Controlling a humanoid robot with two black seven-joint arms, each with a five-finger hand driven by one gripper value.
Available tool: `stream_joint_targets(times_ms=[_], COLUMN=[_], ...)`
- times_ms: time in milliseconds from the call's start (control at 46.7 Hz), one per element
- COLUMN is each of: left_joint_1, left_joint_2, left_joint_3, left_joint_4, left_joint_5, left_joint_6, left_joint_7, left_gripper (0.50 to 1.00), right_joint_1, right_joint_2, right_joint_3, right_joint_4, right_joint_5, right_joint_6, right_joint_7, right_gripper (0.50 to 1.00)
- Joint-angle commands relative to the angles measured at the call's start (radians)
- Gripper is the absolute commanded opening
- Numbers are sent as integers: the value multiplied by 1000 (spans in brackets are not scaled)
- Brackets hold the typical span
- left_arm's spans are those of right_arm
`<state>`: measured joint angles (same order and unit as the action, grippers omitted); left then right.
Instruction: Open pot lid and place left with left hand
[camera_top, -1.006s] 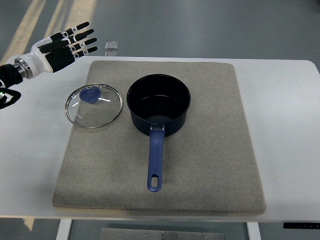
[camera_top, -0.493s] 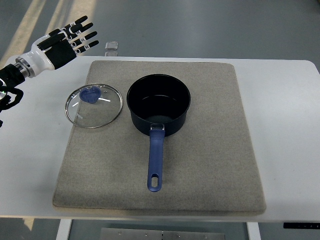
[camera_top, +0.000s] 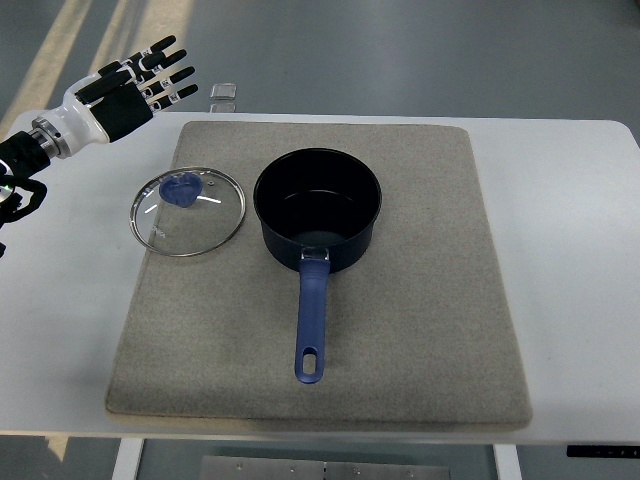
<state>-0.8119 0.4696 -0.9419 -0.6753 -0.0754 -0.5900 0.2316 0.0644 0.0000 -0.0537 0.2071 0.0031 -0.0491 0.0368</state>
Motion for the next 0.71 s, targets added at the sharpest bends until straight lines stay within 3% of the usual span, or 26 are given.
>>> stream_joint_targets(times_ms=[0, 685], left_joint_1=[0, 4], left_joint_2=[0, 7], left_joint_3=[0, 2], left_joint_4=[-3, 2], left_joint_5=[0, -3], left_joint_6=[-1, -21], left_joint_7=[0, 0], left_gripper=[992, 994], right_joint_1=[0, 0], right_joint_2=[0, 0], right_joint_3=[0, 2], right_joint_4=[1, 5], right_joint_5=[0, -3], right_joint_6=[0, -2], right_joint_7=[0, 3], right_gripper=[915, 915])
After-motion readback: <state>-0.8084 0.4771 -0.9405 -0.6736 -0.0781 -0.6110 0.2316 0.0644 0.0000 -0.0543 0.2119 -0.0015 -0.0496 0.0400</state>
